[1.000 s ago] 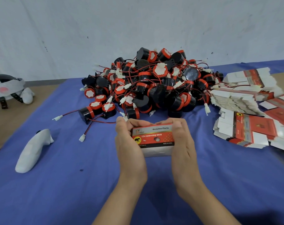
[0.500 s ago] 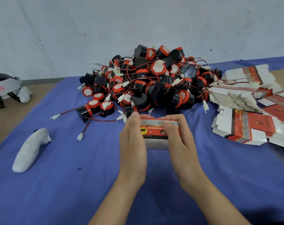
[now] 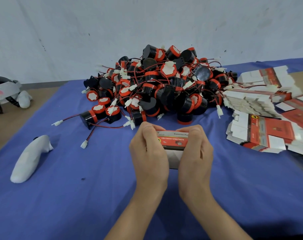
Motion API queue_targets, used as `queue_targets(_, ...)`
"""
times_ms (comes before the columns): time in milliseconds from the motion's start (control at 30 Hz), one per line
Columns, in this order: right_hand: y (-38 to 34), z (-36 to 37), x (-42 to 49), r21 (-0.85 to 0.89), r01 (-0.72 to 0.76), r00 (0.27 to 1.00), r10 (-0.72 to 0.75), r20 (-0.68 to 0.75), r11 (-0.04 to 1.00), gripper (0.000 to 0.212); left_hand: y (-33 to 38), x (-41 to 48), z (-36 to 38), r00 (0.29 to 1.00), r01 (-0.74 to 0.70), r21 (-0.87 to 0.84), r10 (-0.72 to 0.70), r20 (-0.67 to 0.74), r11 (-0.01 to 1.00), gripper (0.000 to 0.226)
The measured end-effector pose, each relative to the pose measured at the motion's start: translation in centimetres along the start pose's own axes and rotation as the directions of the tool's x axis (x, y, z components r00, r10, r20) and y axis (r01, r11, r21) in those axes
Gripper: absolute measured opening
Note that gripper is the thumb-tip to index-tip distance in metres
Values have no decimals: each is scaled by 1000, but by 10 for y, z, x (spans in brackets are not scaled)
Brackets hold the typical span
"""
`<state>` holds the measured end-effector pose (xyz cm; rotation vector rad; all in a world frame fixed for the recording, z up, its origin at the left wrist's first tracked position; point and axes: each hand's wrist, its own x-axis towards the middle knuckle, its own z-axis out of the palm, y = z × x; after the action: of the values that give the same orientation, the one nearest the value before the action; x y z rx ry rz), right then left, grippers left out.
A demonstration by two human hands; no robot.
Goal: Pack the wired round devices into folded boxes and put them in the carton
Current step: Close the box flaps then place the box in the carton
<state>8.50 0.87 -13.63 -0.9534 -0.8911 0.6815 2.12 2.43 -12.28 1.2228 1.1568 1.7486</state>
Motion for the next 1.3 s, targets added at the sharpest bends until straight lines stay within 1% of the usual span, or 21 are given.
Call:
queue_targets(100, 0, -2, 4, -42, -10, 999, 12, 39, 999, 30, 2, 1, -2, 996, 30, -17, -29, 79, 999, 31)
queue_targets(167, -1, -6, 8, -38, -15, 999, 17, 52, 999, 28, 4, 1, -3, 982, 56, -21, -51, 184, 998, 27)
queue_targets(267, -3, -11, 13, -14, 11, 996, -10, 85, 1000, 22, 7, 0, -4, 941, 104, -16, -93, 326, 994, 16)
queue_targets(300, -3, -13, 14, -4, 11, 993, -10, 117, 1000, 20, 7, 0, -5, 935, 110, -14, -98, 340, 994, 13)
queue_targets(367, -3, -16, 16, -6, -21, 979, 22, 204, 1000, 16, 6, 0, -7, 948, 77, -1, -73, 311, 997, 12)
queue_targets(433, -1, -18, 18, -29, -128, 949, 131, 287, 991, 17, 4, 1, -10, 966, 8, 34, -16, 258, 999, 13)
queue_targets(500, 2, -18, 21, -2, -316, 882, 295, 368, 949, 25, 2, 2, -12, 971, -79, 99, 54, 235, 992, 12)
queue_targets(533, 4, -18, 22, 33, -397, 849, 353, 392, 917, 31, 1, 2, -12, 968, -117, 132, 84, 235, 984, 11)
queue_targets(567, 4, -17, 22, 65, -445, 831, 385, 401, 893, 35, 0, 3, -13, 966, -145, 158, 105, 234, 977, 11)
queue_targets(633, 5, -15, 22, 107, -475, 825, 400, 399, 874, 39, -3, 4, -14, 965, -166, 182, 122, 231, 969, 11)
queue_targets(733, 8, -14, 22, 150, -486, 827, 397, 397, 861, 39, -6, 6, -16, 964, -171, 184, 126, 234, 968, 13)
queue_targets(833, 8, -14, 22, 177, -487, 826, 386, 411, 855, 24, -7, 7, -17, 960, -153, 142, 113, 255, 978, 14)
queue_targets(900, 8, -15, 21, 171, -461, 834, 360, 417, 870, 18, -6, 7, -17, 957, -126, 112, 91, 277, 986, 14)
queue_targets(967, 9, -17, 22, 139, -411, 855, 328, 401, 901, 16, -4, 10, -18, 946, -72, 83, 42, 321, 994, 13)
queue_targets(1033, 9, -20, 24, 72, -329, 883, 280, 378, 942, 16, -1, 14, -21, 917, -1, 51, -20, 399, 999, 12)
queue_targets(1100, 6, -23, 24, -10, -251, 897, 236, 375, 968, 19, 2, 18, -24, 886, 16, 74, -49, 461, 997, 10)
queue_targets(1200, 3, -24, 23, -62, -196, 905, 205, 373, 979, 21, 0, 18, -26, 885, -12, 127, -48, 464, 992, 6)
queue_targets(1300, 1, -24, 21, -62, -200, 908, 209, 363, 978, 22, -2, 17, -23, 895, -12, 128, -46, 443, 992, 8)
